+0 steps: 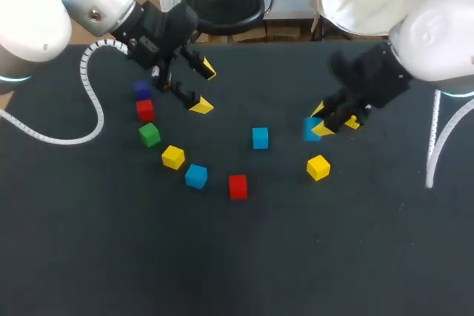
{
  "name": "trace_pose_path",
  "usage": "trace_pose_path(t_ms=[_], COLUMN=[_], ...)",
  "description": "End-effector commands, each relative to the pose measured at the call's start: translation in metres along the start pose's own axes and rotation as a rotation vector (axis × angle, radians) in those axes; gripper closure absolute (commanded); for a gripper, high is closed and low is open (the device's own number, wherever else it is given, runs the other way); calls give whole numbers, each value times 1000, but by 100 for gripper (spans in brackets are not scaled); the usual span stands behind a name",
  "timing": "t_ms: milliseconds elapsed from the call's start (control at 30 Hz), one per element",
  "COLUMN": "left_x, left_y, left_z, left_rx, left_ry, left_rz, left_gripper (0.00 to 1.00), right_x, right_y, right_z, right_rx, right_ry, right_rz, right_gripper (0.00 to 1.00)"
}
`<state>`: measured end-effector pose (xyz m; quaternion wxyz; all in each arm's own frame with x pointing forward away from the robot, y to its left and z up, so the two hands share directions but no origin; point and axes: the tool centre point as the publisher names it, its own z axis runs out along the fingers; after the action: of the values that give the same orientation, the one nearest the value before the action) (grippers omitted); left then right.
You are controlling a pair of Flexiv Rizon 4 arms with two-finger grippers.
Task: Place the blue cubes, place green cubes on the blue cubes, place the yellow cubes on the green cubes, then place the red cubes on the yellow cubes, and place purple cube on the red cubes.
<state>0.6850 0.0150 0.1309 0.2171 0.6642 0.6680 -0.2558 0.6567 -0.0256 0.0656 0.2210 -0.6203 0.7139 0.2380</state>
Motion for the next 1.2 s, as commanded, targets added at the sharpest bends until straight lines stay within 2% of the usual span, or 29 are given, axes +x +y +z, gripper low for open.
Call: trace_pose_path(t_ms=[33,700,833,900,1200], left_x=[0,0,0,0,0], left_y=[0,0,0,0,0], left_z=[0,0,0,0,0], left_rx=[0,0,0,0,0], left_ry=[2,2,2,2,2], left_rz=[-1,-1,-1,-1,-1], left_gripper=[0,0,0,0,0], right_x=[-2,-2,-19,-24,-18], right_y=[-7,-7,-16,-20,-24], right_z=[11,11,26,35,53], right_rx=[-23,-23,-37,-60,-56], right_ry=[-15,-15,-22,4,-30], right_rz=[-5,-5,-64,-76,-151], right_gripper=[100,100,100,100,100])
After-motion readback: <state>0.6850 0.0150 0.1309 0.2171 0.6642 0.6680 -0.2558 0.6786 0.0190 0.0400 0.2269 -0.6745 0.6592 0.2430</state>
